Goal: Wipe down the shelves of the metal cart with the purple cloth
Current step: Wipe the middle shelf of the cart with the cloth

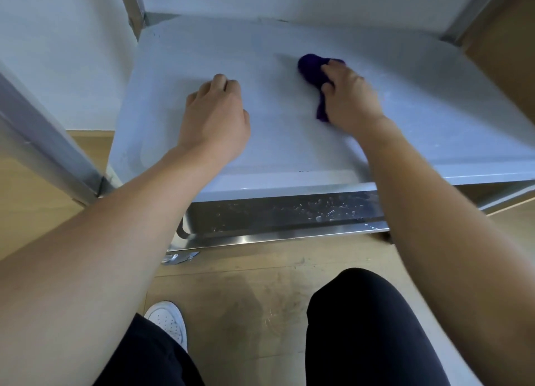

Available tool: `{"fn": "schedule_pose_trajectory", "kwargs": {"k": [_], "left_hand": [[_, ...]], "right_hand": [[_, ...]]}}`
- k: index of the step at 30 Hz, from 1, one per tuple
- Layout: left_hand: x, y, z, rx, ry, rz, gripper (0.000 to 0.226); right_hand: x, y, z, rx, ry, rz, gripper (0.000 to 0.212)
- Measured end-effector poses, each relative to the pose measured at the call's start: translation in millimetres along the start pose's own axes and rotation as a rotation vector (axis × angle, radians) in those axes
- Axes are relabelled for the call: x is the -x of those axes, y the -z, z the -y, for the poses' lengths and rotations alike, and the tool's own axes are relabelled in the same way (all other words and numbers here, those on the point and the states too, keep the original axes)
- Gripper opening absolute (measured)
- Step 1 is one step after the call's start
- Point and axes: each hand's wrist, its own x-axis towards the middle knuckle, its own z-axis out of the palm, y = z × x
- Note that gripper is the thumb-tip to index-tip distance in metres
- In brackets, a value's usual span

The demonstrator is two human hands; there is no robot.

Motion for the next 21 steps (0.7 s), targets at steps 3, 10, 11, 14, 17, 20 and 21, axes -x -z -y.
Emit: {"fn": "schedule_pose_trajectory", "kwargs": {"k": [3,10,11,14,17,20,21], "left_hand": [[-2,1,-1,-0.026,-0.008,-0.010,0.033],[1,4,-5,-0.053,-0.021,-0.008,0.028],[1,6,-6,-0.072,-0.022,-0.003,0.027],[0,12,-13,-0.131,-0.032,0.009,0.024],[3,18,-30,-0.103,-0.060,0.005,0.027],[10,18,-56,-0.050,-0.127,0.015,0.031],[13,17,-64,-0.033,-0.141,0.027,0.033]], "right_hand": [[29,-13,42,-0.019,0.151,-0.034,0.045],[60,-18,65,-0.093,0.237,-0.054,0.042],[61,-17,64,-0.087,0.238,-0.043,0.042],[66,-10,59,-0.066,0.249,-0.047,0.041],[67,-6,47,-0.072,0.231,-0.052,0.039],[68,-2,33,-0.074,0.217,-0.083,0.032],[69,-2,28,-0.065,0.219,-0.095,0.029]]}}
